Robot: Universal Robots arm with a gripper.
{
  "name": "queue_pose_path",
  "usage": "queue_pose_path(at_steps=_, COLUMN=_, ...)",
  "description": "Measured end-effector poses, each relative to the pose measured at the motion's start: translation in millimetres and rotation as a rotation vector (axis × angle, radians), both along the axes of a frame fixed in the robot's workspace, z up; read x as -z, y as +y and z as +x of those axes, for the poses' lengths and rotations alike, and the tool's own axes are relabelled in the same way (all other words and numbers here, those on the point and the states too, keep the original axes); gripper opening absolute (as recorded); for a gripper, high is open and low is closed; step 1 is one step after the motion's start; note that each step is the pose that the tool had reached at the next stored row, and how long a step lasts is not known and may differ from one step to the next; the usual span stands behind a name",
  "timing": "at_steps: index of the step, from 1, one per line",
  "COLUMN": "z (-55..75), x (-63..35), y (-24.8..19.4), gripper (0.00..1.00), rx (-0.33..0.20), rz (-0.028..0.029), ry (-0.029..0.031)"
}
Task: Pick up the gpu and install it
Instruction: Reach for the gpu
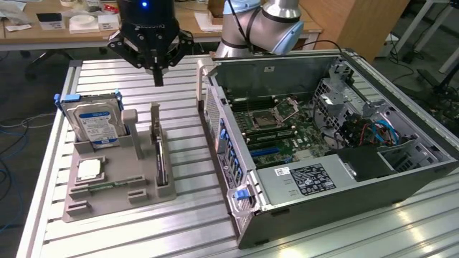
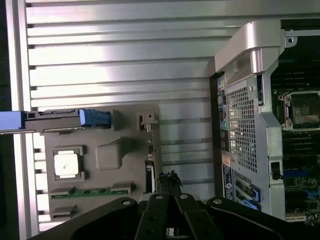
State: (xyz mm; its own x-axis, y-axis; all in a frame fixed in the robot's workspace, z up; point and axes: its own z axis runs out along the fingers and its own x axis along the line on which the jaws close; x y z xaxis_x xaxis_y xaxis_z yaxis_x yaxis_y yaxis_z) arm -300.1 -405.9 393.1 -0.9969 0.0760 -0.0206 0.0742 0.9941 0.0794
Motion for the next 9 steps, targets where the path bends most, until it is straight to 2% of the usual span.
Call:
queue_pose_path(at_steps=3, z=-3.7, x=0.1, y=-0.6, gripper=0.11, rx=0.000, rz=-0.0054, ry=-0.0002)
queue_pose_path(at_steps=7, z=-5.8, x=0.0, y=-0.9, gripper=0.11, rx=0.000, rz=-0.0196, ry=-0.0001)
queue_pose_path(at_steps=9, z=-7.6, x=0.3, y=-0.9, gripper=0.11, rx=0.000, rz=-0.0207, ry=0.0002)
